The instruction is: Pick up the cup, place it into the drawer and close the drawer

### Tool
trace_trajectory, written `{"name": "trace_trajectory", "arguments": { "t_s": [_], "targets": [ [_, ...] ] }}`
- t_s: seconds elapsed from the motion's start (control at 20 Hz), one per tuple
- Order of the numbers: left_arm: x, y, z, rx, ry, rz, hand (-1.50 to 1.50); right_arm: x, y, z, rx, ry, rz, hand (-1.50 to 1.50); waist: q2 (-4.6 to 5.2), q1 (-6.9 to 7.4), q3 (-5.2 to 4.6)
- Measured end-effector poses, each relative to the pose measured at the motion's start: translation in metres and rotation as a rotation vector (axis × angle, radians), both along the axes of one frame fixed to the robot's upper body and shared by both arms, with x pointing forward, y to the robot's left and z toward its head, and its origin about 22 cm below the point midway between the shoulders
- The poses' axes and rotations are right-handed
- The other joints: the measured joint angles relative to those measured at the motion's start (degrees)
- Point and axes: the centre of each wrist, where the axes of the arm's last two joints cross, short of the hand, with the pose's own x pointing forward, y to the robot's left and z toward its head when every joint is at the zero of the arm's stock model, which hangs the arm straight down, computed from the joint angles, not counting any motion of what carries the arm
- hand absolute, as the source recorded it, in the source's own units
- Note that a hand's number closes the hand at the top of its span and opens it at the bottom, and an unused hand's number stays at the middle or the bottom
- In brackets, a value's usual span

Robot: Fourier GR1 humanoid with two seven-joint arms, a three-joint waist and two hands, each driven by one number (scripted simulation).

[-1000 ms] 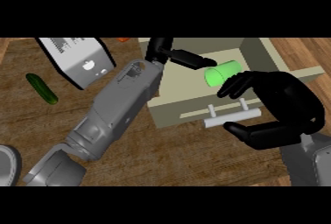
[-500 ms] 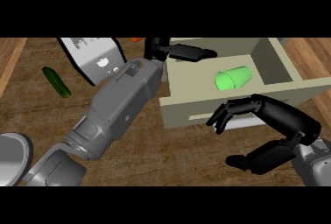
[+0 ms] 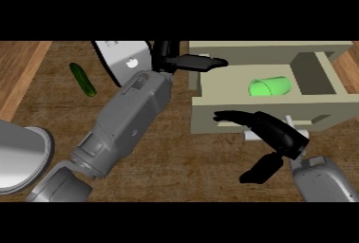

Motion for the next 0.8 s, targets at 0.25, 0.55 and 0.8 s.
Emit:
{"name": "trace_trajectory", "arguments": {
  "t_s": [0.25, 0.55, 0.8],
  "targets": [
    [-0.002, 0.015, -0.009, -0.038, 0.004, -0.010, -1.50, 0.023, 0.001, -0.049, -0.119, 0.040, -0.009, 1.50, -0.10, 2.63, 0.03],
    [-0.007, 0.042, -0.025, -0.061, 0.004, -0.013, -1.50, 0.059, -0.008, -0.082, -0.170, 0.037, -0.078, 1.50, -0.23, 5.28, -0.11],
    [-0.009, 0.060, -0.027, -0.074, -0.001, -0.023, -1.50, 0.092, -0.030, -0.073, -0.102, -0.023, -0.154, 1.50, 0.25, 7.38, 0.11]
  ]
}}
